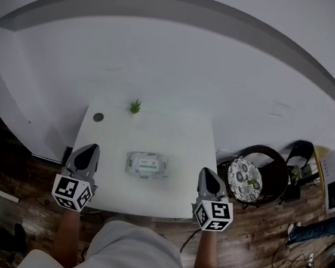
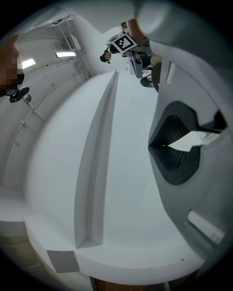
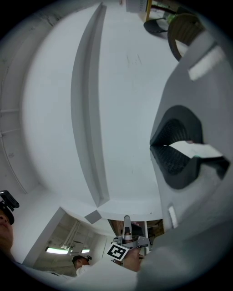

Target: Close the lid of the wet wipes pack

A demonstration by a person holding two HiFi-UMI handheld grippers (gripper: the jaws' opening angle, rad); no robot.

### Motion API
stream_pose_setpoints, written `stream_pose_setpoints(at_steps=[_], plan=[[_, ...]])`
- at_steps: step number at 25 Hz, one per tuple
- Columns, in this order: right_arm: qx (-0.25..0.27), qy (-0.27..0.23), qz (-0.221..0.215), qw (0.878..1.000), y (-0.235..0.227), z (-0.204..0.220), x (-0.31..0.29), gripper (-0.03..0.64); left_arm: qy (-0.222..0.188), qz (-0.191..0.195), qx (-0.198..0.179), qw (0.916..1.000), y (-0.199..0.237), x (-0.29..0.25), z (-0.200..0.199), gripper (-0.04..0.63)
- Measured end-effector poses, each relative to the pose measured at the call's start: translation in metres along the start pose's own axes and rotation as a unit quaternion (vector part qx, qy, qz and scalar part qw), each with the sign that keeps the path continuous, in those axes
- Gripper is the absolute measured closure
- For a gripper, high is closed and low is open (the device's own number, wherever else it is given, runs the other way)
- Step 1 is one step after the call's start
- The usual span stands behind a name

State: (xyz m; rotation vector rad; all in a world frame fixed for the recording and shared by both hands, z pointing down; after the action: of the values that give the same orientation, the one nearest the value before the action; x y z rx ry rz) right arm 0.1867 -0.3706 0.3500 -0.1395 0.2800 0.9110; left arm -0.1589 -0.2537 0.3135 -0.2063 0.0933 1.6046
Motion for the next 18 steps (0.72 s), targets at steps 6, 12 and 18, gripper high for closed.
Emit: stream_pose_setpoints(at_steps=[6,12,18], plan=[[0.0,0.001,-0.002,1.0,0.004,-0.005,-0.002,0.614,0.005,0.0,0.004,1.0,0.001,0.003,0.0,0.597],[-0.009,-0.002,0.0,1.0,0.003,-0.007,-0.001,0.614,0.002,0.01,0.012,0.9999,-0.003,0.003,0.0,0.595],[-0.021,-0.002,0.003,1.0,0.0,-0.012,-0.003,0.614,0.001,0.012,0.014,0.9998,0.0,-0.001,-0.005,0.595]])
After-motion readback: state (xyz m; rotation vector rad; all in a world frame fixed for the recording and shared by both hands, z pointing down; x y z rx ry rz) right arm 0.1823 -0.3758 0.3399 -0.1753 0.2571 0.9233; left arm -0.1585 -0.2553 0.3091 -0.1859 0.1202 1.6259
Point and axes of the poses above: the fingertips, and each gripper's own axes: x backward along the fingers, y to its left, z out of its underside, the point moved 3 cm from there along x, backward along the fingers, and after that the axes turned 11 degrees about y, right-handed, at the moved point
